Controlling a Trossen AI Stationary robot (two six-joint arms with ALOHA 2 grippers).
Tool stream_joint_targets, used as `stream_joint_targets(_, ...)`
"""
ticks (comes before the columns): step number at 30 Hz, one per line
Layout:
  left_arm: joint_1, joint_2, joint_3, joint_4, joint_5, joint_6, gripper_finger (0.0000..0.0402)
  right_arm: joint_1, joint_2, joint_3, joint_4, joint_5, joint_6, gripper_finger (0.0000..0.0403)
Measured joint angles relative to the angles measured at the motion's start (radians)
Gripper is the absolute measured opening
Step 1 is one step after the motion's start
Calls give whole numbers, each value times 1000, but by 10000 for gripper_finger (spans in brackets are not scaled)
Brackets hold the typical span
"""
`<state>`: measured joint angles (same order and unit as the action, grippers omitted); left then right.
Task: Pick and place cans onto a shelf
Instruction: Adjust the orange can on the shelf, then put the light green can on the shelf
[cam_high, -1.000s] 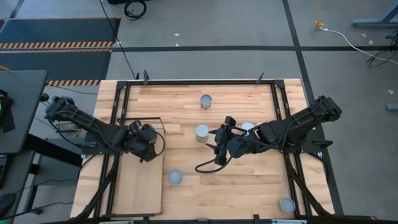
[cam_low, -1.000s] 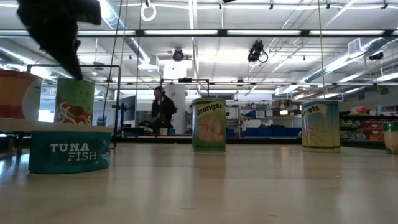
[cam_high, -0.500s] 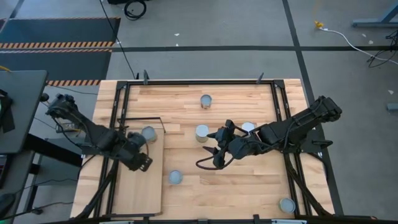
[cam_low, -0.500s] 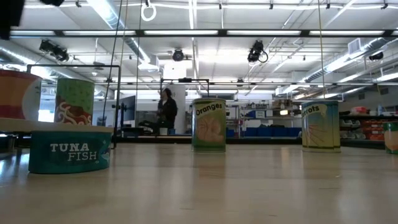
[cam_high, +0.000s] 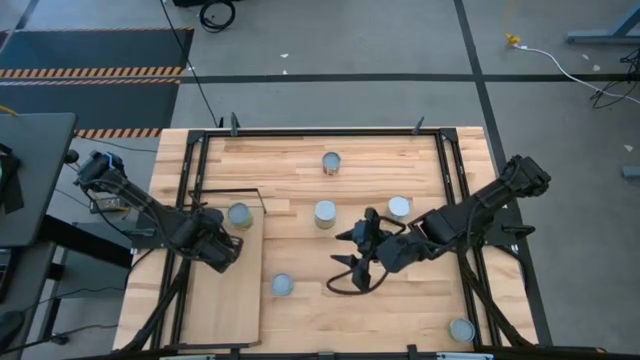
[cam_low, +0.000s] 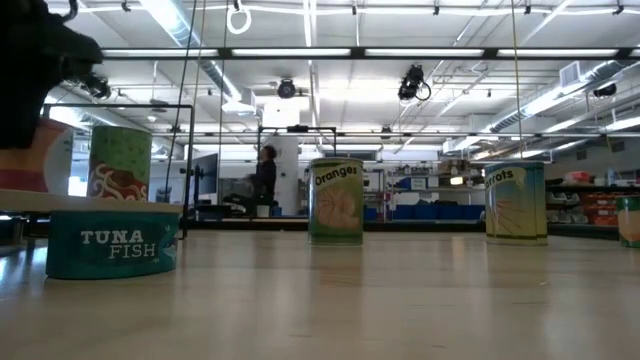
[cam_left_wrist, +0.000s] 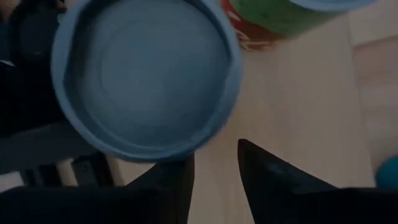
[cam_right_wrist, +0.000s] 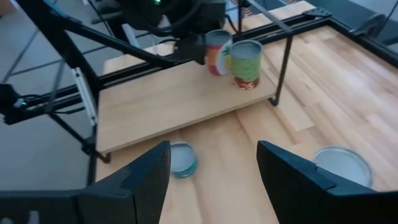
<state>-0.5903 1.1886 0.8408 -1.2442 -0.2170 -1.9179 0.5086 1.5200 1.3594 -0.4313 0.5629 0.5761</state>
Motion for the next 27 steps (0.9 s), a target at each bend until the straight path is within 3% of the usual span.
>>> stream_joint_targets(14,5,-24,0,-152,-37,-85,128,63,-1,0,-8,-10,33,244)
stream_joint_targets(20,4,-26,110,-190,-20,-84,128,76,-50,0,-120,-51,82,244)
stream_joint_targets(24,12,-26,249,-142,-225,69,128,60,-81,0,-356,-42,34,241)
stream_joint_targets(27,28,-26,330,72,-439,372,128,37,-97,0,-511,-42,-76,233)
